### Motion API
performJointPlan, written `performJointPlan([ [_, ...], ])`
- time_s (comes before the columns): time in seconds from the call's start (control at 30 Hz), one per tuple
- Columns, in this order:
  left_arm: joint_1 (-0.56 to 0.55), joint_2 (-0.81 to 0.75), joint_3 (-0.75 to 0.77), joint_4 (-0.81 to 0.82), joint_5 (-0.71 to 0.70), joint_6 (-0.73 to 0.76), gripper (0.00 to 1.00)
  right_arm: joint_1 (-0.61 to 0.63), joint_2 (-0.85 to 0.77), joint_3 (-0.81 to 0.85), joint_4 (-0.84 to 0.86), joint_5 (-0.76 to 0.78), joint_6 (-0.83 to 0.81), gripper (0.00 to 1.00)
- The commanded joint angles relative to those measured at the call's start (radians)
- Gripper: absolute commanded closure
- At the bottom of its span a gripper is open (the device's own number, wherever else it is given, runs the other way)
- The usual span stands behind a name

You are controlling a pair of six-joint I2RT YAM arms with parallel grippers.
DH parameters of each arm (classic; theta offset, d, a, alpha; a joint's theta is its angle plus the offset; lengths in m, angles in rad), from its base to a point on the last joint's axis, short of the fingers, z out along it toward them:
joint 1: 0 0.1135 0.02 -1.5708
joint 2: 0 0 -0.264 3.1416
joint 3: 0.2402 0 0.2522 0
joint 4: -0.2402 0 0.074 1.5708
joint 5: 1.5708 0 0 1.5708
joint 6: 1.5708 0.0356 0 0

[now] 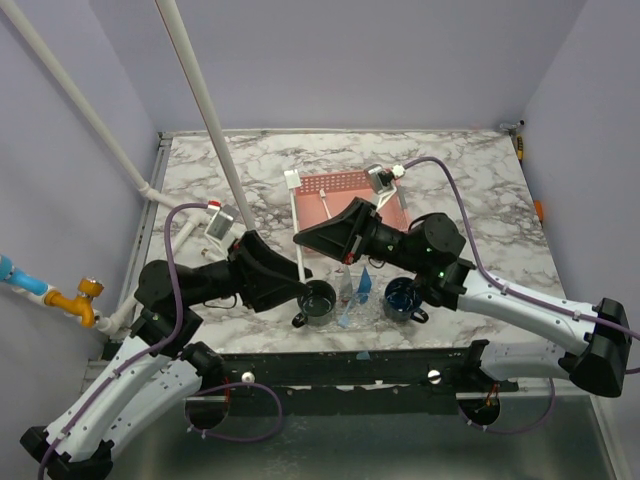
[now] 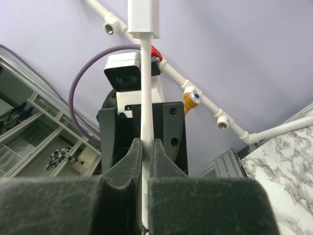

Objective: Prepare toiletry sets of a toothbrush and toothpaste on the tray

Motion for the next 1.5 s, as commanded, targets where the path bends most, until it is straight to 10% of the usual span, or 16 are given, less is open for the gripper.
performJointPlan([
  [0.0, 0.001, -0.017, -0.009, 0.002, 0.030, 0.015, 0.52, 0.015, -0.008, -0.023, 0.043, 0.053, -0.016, 0.99],
  [0.37, 0.001, -0.020, -0.011, -0.023, 0.024, 0.025, 1.00, 0.034, -0.029, -0.027, 0.008, 0.056, -0.057, 1.00],
  [0.6, 0.001, -0.025, -0.002, -0.065, 0.013, 0.051, 1.00, 0.035, -0.050, -0.025, -0.045, 0.041, -0.086, 0.95],
  [0.9, 0.001, -0.054, -0.008, -0.168, 0.023, 0.126, 1.00, 0.036, -0.071, 0.087, -0.436, -0.026, -0.271, 0.44],
  [1.47, 0.002, -0.159, 0.026, -0.609, 0.098, 0.365, 1.00, 0.034, -0.085, 0.375, -1.028, -0.063, -0.533, 0.30],
])
